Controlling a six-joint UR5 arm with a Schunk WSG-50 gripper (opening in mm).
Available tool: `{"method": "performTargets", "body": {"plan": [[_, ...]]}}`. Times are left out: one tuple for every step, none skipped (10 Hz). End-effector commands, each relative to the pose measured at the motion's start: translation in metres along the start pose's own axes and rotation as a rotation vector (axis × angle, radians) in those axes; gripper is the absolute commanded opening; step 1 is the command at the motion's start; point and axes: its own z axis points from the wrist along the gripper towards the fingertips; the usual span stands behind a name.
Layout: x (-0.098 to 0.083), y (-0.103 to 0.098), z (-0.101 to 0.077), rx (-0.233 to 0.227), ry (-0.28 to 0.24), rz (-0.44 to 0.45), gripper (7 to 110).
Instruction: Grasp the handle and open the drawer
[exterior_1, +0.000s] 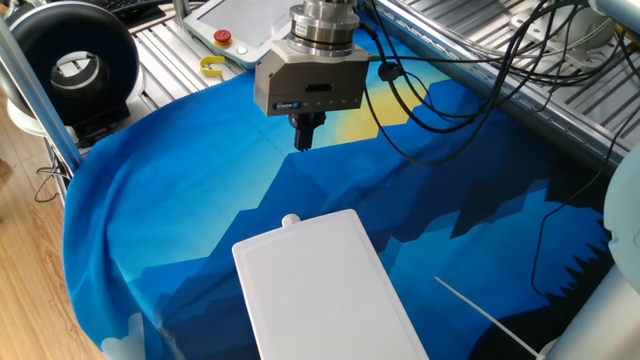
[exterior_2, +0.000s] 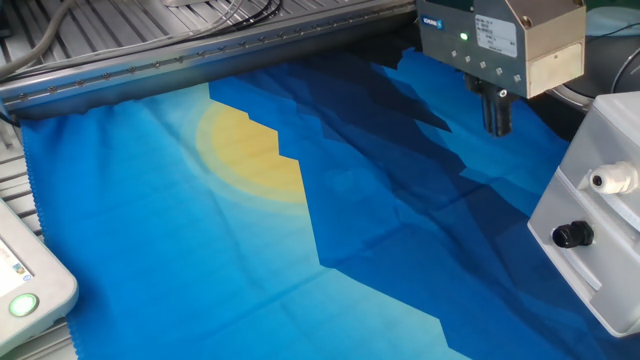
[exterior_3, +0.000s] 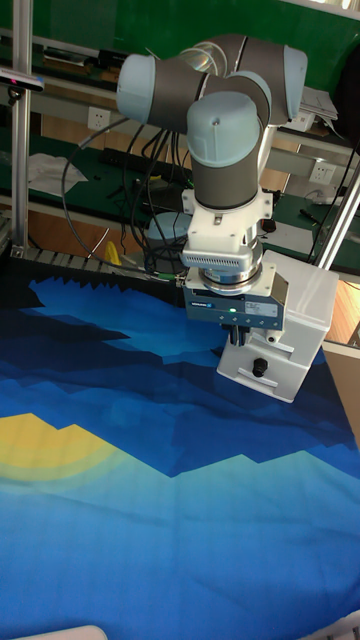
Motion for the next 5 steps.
{"method": "performTargets", "body": {"plan": [[0.0057, 0.0024, -0.0017, -0.010, 0.022, -0.039, 7], [0.0062, 0.0027, -0.0017, -0.011, 0.024, -0.049, 7], [0.0062, 0.0039, -0.0017, -0.016, 0.024, -0.047, 7], [0.0039, 0.0042, -0.0016, -0.017, 0.015, -0.043, 7], [0.0024, 0.0046, -0.0016, -0.019, 0.009, -0.042, 7]]}}
